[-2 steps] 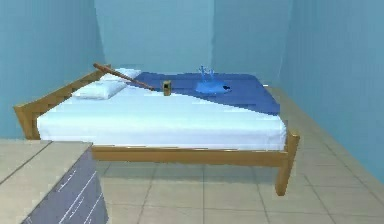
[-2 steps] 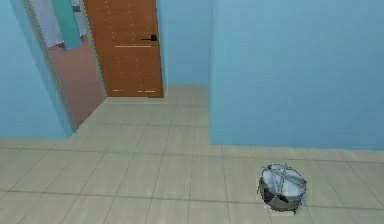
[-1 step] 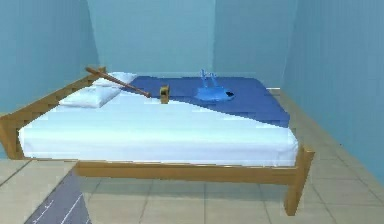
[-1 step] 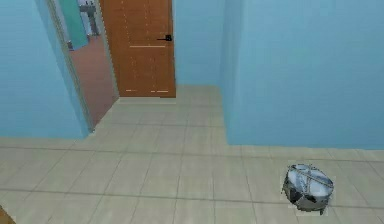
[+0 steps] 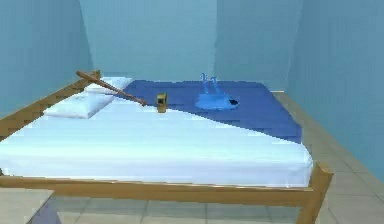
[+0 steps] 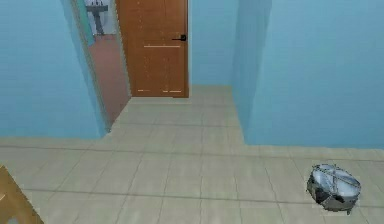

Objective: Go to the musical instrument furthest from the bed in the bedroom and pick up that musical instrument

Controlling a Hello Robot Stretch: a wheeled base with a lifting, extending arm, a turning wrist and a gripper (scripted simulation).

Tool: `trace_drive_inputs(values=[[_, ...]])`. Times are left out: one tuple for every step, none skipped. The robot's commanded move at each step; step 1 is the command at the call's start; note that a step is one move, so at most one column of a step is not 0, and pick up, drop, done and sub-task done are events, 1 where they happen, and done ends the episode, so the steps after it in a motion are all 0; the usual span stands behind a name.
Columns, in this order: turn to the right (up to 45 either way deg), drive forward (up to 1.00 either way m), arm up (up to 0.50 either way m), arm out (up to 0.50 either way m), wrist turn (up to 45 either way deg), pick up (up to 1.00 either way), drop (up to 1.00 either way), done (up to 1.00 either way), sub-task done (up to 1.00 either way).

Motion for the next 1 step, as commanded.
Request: trace_drive_inputs(values=[[45.0, 0.0, 0.0, 0.0, 0.0, 0.0, 0.0, 0.0, 0.0]])
